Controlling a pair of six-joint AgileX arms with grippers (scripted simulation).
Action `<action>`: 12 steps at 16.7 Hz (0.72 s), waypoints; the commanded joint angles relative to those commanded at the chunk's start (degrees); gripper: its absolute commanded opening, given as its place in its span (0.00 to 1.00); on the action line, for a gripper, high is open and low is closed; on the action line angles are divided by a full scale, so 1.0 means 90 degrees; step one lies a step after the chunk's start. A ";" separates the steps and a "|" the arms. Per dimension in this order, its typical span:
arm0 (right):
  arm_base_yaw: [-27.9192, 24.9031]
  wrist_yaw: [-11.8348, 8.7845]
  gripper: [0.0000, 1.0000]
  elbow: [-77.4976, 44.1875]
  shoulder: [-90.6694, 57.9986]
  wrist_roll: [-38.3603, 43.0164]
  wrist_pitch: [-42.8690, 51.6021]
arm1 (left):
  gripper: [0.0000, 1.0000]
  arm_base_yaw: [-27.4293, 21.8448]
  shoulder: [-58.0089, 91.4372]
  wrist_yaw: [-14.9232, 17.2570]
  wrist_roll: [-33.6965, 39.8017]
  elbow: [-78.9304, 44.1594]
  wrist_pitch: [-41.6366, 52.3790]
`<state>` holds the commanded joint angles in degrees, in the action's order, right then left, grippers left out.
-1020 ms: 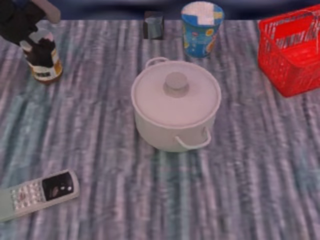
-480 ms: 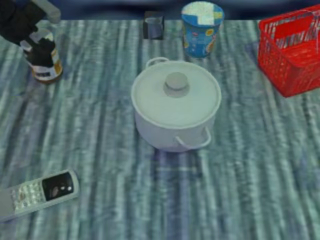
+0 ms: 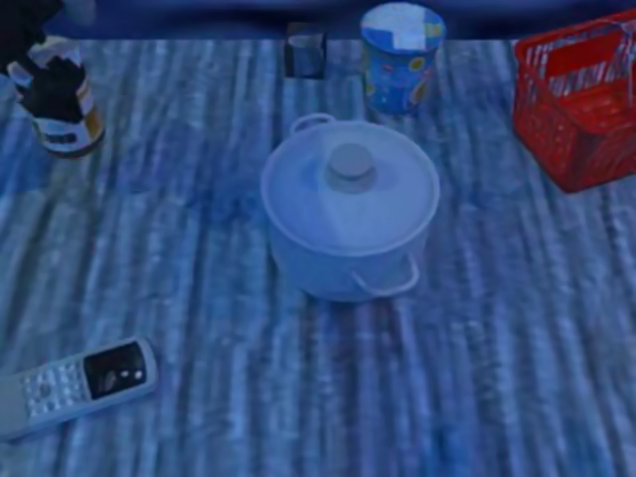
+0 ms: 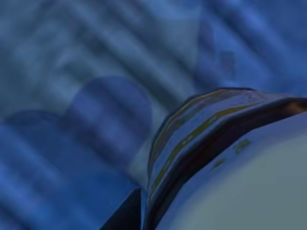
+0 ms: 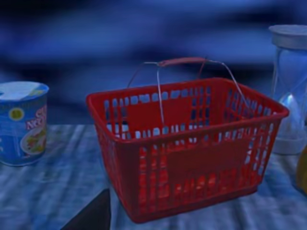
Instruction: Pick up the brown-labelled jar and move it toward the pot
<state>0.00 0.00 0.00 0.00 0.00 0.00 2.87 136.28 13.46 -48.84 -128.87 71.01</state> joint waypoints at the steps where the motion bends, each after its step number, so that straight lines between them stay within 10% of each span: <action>1: 0.0000 0.0000 1.00 0.0000 0.0000 0.0000 0.0000 | 0.00 0.0023 -0.0383 -0.0004 -0.0010 0.0412 -0.0015; 12: 0.0000 0.0000 1.00 0.0000 0.0000 0.0000 0.0000 | 0.00 0.0073 -0.1737 -0.0028 -0.0058 0.1812 -0.0036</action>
<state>0.00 0.00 0.00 0.00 0.00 0.00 3.53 120.64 13.21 -49.37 -112.56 70.69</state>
